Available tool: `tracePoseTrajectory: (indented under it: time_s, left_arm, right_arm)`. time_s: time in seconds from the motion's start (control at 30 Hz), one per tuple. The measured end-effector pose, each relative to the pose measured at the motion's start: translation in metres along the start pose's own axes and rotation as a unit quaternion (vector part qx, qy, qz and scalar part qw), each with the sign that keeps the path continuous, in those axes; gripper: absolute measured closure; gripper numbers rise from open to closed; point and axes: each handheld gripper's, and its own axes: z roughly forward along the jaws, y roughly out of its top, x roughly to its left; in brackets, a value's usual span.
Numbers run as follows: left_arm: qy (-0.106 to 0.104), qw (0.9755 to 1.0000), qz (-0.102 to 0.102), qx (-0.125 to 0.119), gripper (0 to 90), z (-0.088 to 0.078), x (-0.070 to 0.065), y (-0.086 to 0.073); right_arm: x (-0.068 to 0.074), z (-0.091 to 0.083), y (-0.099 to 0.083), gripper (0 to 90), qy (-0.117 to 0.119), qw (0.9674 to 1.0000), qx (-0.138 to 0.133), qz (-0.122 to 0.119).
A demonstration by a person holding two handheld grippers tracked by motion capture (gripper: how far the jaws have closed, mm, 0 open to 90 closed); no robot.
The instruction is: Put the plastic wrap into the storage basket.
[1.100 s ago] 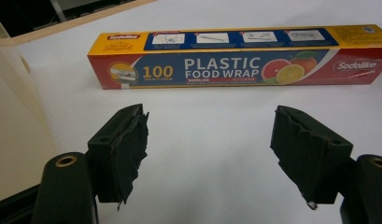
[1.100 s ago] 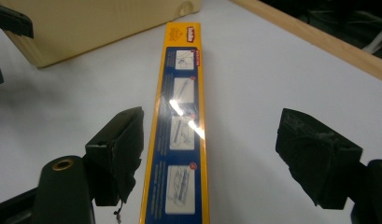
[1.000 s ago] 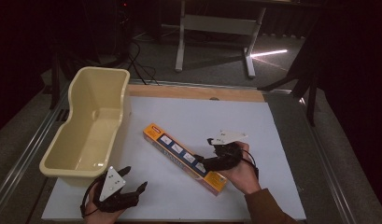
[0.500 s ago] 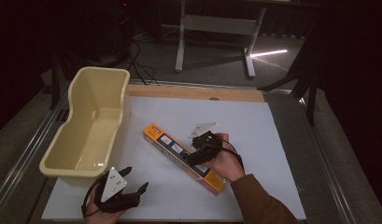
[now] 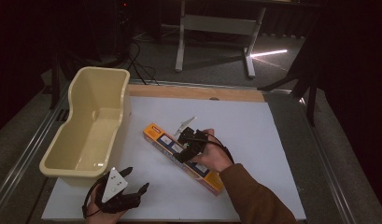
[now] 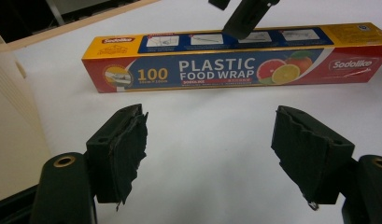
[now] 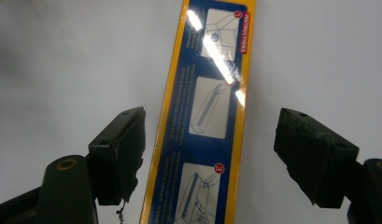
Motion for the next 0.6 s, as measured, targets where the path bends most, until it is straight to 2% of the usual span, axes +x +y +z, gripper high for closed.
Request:
tracePoseTrajectory:
  time_s: [0.1, 0.43, 0.6]
  left_arm:
    - [-0.001, 1.0000, 0.000, -0.001, 26.2, 0.000, 0.000, 0.000]
    - [-0.003, 1.0000, 0.000, 0.001, 26.0, 0.001, -0.001, 0.000]
    - [-0.006, 1.0000, 0.001, 0.001, 25.4, 0.001, -0.001, 0.000]
  right_arm:
    - [-0.001, 0.006, 0.004, 26.1, -0.007, 0.9997, 0.021, -0.009]
    - [-0.003, 0.024, 0.015, 26.0, 0.009, 0.9970, 0.076, -0.010]
    - [-0.005, 0.034, 0.021, 26.1, 0.018, 0.9941, 0.107, -0.007]
